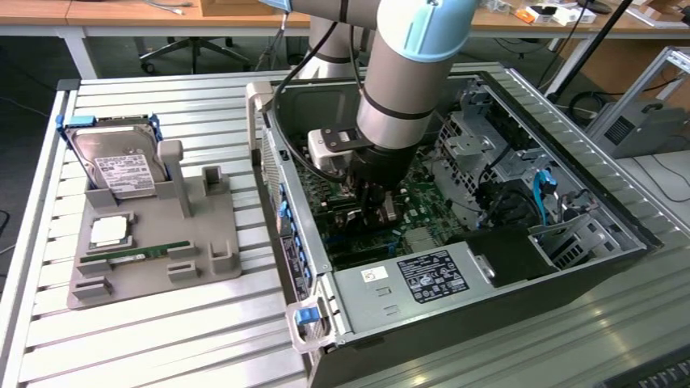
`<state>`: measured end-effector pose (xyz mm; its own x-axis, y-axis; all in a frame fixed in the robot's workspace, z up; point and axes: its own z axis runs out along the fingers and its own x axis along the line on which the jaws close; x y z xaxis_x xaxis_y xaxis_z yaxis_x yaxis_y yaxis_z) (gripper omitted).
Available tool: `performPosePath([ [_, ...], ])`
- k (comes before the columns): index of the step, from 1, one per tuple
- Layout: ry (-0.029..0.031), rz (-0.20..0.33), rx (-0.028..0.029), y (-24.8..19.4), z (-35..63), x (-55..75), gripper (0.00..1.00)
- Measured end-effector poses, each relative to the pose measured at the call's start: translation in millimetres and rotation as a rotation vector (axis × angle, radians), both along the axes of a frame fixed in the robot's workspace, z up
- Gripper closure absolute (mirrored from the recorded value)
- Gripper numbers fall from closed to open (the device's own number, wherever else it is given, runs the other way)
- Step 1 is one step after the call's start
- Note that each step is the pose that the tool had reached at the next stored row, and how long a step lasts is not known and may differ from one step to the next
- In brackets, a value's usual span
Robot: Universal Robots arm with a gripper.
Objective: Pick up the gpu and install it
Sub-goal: 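Insert the gpu into the slot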
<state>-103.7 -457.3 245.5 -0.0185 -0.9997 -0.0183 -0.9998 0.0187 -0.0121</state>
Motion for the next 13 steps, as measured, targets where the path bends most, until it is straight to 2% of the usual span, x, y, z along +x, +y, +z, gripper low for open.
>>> performPosePath([
  [5,-0.0004,0.000,0.0006,0.1,-0.3,0.0,0.71],
  [7,-0.0001,0.000,0.0001,0.0,0.0,0.0,0.59],
  [13,0.0000,0.000,0.0000,0.0,3.3,0.0,0.59],
])
